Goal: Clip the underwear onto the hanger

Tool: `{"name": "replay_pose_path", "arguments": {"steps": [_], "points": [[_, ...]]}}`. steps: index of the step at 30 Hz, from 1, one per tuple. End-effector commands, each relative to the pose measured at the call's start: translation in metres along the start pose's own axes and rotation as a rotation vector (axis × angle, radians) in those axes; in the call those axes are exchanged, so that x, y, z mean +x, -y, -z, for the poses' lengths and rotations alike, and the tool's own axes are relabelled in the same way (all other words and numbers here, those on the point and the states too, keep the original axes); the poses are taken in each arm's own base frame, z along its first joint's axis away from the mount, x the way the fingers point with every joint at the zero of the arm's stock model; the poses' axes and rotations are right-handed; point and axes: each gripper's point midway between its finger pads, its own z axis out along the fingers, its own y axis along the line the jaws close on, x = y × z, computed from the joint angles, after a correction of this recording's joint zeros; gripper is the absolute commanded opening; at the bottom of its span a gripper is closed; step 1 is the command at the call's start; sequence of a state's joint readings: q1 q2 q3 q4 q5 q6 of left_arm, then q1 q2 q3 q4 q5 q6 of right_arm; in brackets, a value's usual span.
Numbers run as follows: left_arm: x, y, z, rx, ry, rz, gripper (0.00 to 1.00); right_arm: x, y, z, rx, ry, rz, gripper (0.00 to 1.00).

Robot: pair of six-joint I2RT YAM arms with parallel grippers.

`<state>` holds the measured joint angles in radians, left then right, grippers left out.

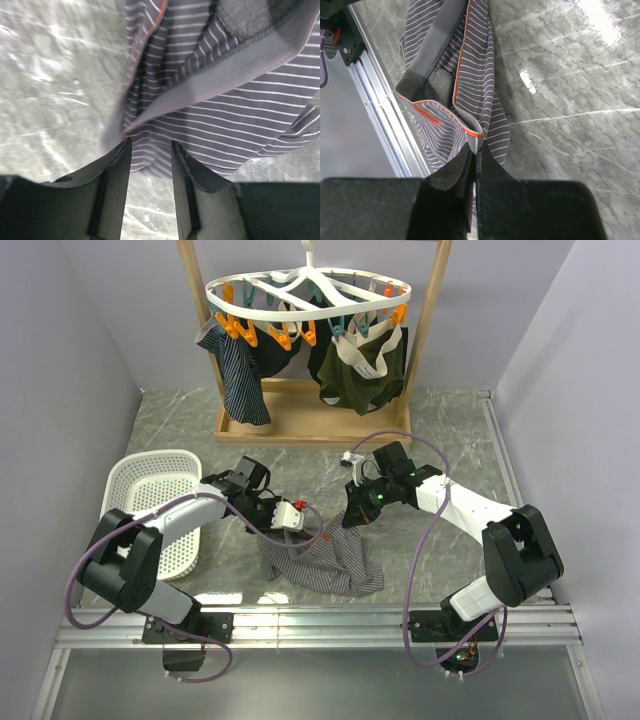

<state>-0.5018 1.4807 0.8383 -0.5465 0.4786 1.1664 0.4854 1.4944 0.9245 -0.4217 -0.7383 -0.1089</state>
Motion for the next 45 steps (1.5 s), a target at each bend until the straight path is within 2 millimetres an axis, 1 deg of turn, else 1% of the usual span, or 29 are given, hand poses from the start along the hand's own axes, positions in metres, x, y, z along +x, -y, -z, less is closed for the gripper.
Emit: {"name": "replay_pose_path", "arguments": {"steps": [1, 4, 8, 10, 14, 16, 17, 21, 25, 29, 30, 33, 36, 39, 40, 42, 43, 45], "points": [[-0.034, -0.022, 0.019, -0.07, 0.092, -0.085, 0.42, -0.006, -0.004, 0.002, -0.019, 0.016, 0.001, 0.0], [-0.042, -0.029, 0.021, -0.084, 0.119, -0.084, 0.42, -0.007, -0.004, 0.004, -0.015, 0.022, 0.005, 0.0], [-0.043, -0.032, 0.011, -0.063, 0.129, -0.08, 0.43, -0.004, -0.003, 0.004, -0.008, 0.009, 0.003, 0.0], [-0.042, -0.028, 0.008, -0.035, 0.131, -0.085, 0.42, -0.003, -0.003, 0.004, -0.008, 0.006, 0.005, 0.0], [-0.03, -0.013, -0.003, 0.02, 0.104, -0.099, 0.41, -0.001, -0.002, 0.004, -0.007, 0.002, 0.0, 0.0], [-0.026, -0.007, -0.006, 0.037, 0.093, -0.124, 0.41, 0.0, -0.001, 0.003, -0.008, -0.001, -0.007, 0.0], [-0.02, -0.003, -0.008, 0.051, 0.078, -0.124, 0.41, -0.001, 0.0, 0.003, -0.007, -0.001, -0.006, 0.0], [-0.014, 0.006, -0.012, 0.089, 0.069, -0.121, 0.39, -0.001, 0.003, 0.004, -0.002, -0.001, -0.014, 0.0], [-0.016, 0.007, -0.013, 0.102, 0.073, -0.11, 0.36, -0.002, 0.004, 0.008, 0.002, 0.005, -0.012, 0.0], [-0.01, 0.003, -0.019, 0.106, 0.039, -0.094, 0.34, -0.007, 0.005, 0.014, 0.007, 0.02, -0.01, 0.0], [-0.009, -0.002, -0.021, 0.086, 0.039, -0.096, 0.34, -0.009, 0.005, 0.016, 0.008, 0.028, -0.008, 0.0], [-0.01, -0.005, -0.023, 0.057, 0.045, -0.092, 0.37, -0.007, 0.002, 0.018, -0.001, 0.025, -0.006, 0.0], [-0.013, -0.008, -0.024, 0.038, 0.056, -0.096, 0.37, -0.006, 0.001, 0.018, -0.004, 0.021, -0.005, 0.0], [-0.018, -0.008, -0.024, 0.053, 0.071, -0.09, 0.31, -0.007, 0.001, 0.018, -0.009, 0.019, -0.01, 0.0], [-0.021, -0.009, -0.022, 0.05, 0.076, -0.091, 0.28, -0.008, 0.001, 0.018, -0.009, 0.02, -0.009, 0.0], [-0.026, -0.009, -0.019, 0.05, 0.087, -0.088, 0.24, -0.01, 0.0, 0.019, -0.007, 0.027, -0.006, 0.0], [-0.032, -0.01, -0.015, 0.043, 0.103, -0.093, 0.2, -0.011, 0.0, 0.02, -0.007, 0.029, -0.005, 0.0], [-0.034, -0.004, -0.012, 0.071, 0.102, -0.086, 0.15, -0.013, -0.001, 0.023, -0.003, 0.037, -0.006, 0.0]]}}
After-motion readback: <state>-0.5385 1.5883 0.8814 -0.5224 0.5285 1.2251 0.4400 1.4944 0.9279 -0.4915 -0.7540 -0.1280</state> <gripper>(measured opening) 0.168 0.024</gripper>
